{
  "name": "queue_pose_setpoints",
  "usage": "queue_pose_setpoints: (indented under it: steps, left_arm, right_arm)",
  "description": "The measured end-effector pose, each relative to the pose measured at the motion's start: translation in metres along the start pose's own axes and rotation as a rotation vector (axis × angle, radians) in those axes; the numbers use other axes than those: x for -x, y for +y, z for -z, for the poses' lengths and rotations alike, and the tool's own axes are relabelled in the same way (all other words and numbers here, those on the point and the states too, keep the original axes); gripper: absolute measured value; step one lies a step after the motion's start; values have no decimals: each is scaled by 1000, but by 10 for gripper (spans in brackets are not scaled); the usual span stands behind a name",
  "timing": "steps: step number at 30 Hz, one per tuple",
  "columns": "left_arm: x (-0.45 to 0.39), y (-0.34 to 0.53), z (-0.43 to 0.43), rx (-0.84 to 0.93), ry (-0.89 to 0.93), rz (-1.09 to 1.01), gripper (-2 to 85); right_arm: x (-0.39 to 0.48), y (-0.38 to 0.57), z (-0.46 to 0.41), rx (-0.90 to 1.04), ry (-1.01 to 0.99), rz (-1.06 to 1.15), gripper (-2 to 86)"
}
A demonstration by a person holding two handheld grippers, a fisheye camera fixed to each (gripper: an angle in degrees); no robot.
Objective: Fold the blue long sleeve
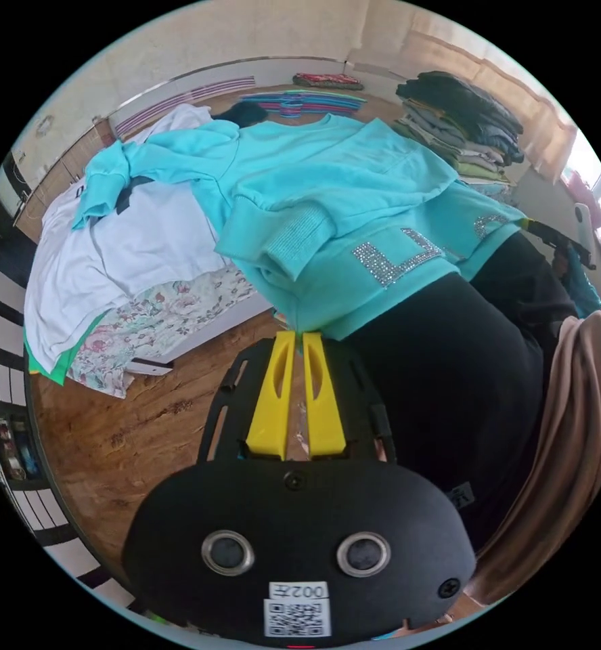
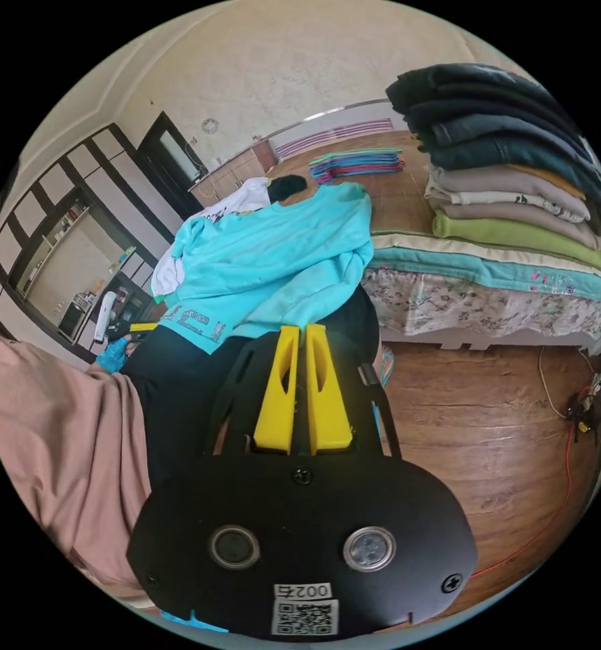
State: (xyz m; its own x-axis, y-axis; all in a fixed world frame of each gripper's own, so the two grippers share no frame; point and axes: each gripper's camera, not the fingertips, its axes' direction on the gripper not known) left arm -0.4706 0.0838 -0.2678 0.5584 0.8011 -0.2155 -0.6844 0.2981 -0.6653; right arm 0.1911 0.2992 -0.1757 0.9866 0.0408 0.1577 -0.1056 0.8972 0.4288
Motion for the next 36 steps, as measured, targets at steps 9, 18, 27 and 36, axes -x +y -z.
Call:
queue_pose_setpoints:
  steps: [9, 18, 27, 36]
  left_arm:
    - [-8, 30, 101, -91, -135, -23, -9]
    - [-36, 56, 106, -7, -116, -97, -9]
    - [-51, 56, 142, -9, -143, -210, -9]
    - [-46, 62, 114, 58, -79, -144, -9]
  right_arm:
    - [-2, 9, 97, -137, 254, 51, -9]
    - [-29, 56, 104, -16, 284, -20, -9]
    - [-22, 59, 132, -6, 304, 52, -8]
    - [-23, 75, 102, 201, 240, 90, 31]
